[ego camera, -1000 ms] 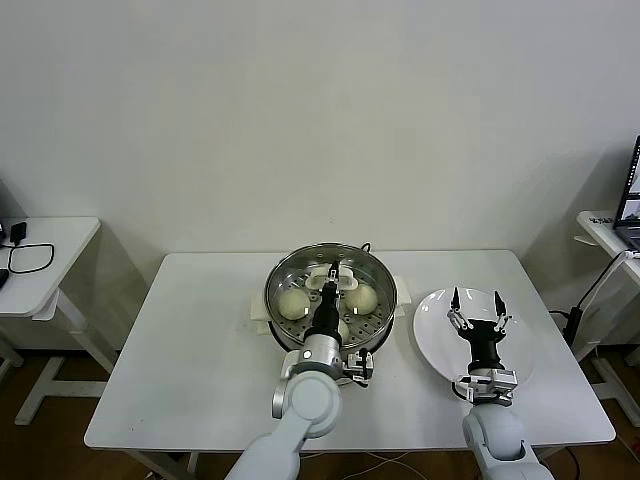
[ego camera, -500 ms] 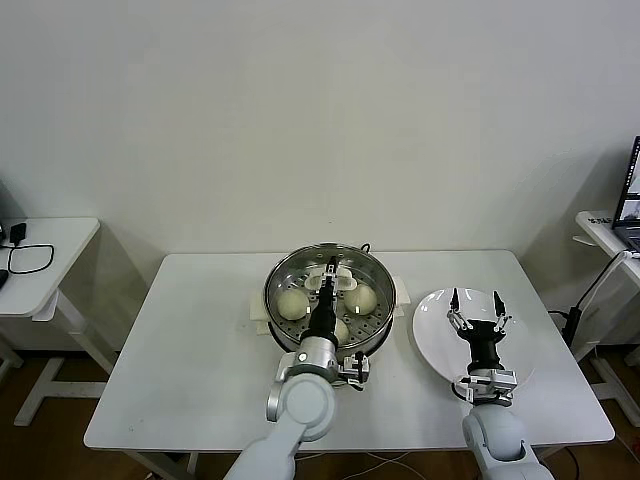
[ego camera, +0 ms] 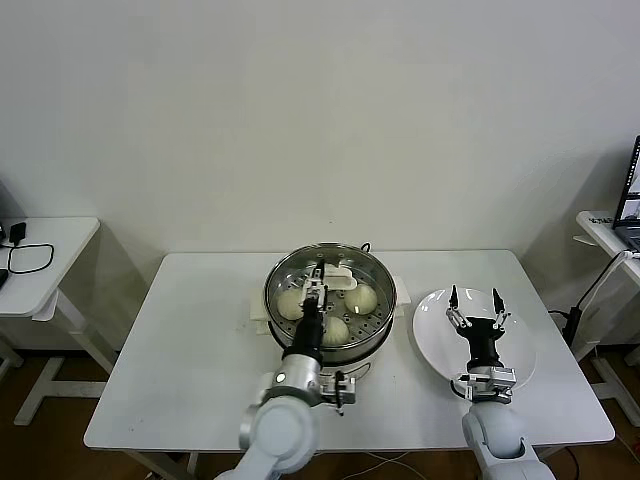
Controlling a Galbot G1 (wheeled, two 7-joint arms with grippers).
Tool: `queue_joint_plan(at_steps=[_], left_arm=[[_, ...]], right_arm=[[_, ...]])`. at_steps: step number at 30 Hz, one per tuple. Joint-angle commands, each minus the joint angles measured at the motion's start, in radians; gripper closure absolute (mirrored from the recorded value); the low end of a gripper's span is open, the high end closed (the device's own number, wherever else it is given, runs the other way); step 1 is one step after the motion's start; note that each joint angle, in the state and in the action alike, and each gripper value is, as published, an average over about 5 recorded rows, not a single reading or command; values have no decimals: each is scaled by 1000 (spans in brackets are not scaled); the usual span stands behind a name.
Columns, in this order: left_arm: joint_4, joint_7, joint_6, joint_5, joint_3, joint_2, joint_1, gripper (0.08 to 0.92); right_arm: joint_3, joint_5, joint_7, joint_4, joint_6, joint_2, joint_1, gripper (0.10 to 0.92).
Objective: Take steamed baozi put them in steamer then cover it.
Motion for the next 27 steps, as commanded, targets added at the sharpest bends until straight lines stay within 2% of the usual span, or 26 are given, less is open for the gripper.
queue_joint_plan(at_steps=[1, 5, 8, 11, 16, 20, 27], left_arm=[[-276, -219, -4, -707, -241, 136, 94, 226], [-164, -395, -66, -1100, -456, 142, 62, 181], [-34, -446, -174, -1333, -573, 151, 50, 178], [82, -427, -292, -1495, -640, 167, 52, 177], [246, -323, -453, -1586, -672, 167, 71, 177], [283, -241, -524, -1594, -661, 153, 102, 177], [266, -222, -561, -1591, -647, 128, 160, 177]], right_arm=[[-22, 43, -13, 37, -96, -23, -39, 203], [-16, 88, -37, 71, -151, -32, -59, 203], [-7, 145, -66, 98, -166, -35, -73, 203], [-3, 171, -82, 101, -146, -41, -80, 203], [1, 187, -92, 104, -142, -47, -95, 203], [3, 188, -92, 109, -141, -45, -108, 203], [8, 186, -96, 123, -138, -41, -135, 203]])
